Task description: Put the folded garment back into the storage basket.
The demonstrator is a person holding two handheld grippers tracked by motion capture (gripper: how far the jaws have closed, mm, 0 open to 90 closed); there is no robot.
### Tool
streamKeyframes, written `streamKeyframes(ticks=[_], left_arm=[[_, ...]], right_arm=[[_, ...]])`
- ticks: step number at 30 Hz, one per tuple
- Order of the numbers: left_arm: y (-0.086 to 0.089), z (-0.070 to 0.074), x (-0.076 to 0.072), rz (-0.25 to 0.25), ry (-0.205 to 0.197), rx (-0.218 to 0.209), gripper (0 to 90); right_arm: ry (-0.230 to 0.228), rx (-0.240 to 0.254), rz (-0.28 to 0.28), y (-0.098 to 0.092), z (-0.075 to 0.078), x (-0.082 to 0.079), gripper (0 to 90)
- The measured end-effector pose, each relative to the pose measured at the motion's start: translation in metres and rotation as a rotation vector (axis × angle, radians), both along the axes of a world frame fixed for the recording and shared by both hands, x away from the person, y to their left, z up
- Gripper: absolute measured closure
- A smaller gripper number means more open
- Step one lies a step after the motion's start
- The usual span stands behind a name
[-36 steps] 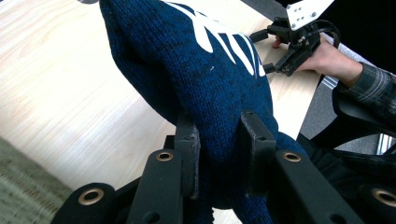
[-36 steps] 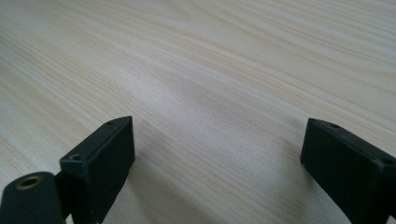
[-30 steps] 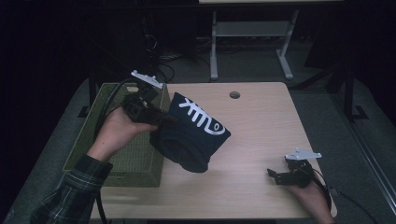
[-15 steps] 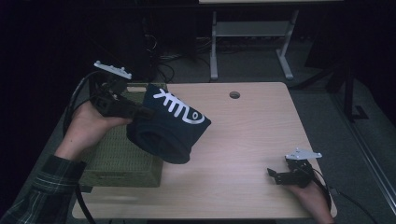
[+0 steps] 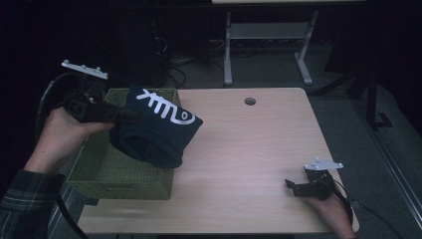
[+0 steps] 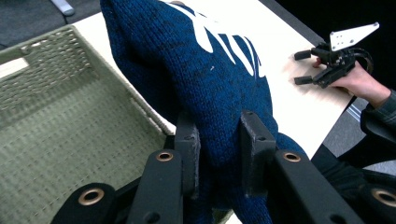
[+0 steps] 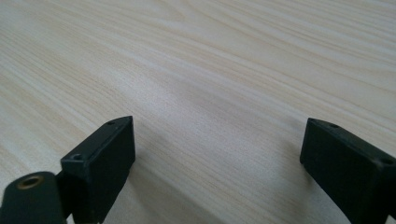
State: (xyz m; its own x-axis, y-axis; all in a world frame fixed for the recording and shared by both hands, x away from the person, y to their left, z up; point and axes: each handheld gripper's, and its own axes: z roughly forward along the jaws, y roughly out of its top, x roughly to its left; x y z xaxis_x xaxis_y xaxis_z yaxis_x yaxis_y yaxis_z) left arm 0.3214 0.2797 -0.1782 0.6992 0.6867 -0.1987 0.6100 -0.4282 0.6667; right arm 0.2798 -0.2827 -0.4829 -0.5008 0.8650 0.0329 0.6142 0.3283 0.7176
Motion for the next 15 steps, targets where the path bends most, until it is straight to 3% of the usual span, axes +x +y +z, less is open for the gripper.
streamKeyframes(ticks=[11,15], left_arm=[[0.033,-0.002,-0.008,0.071,-0.013,-0.01,72.2],[0.041,-0.006,-0.008,0.075,-0.011,-0.018,72.2]], right_arm=[[0.0,-0.001,-0.009,0.0,0.0,0.0,9.9],[0.0,-0.001,-0.009,0.0,0.0,0.0,9.9]])
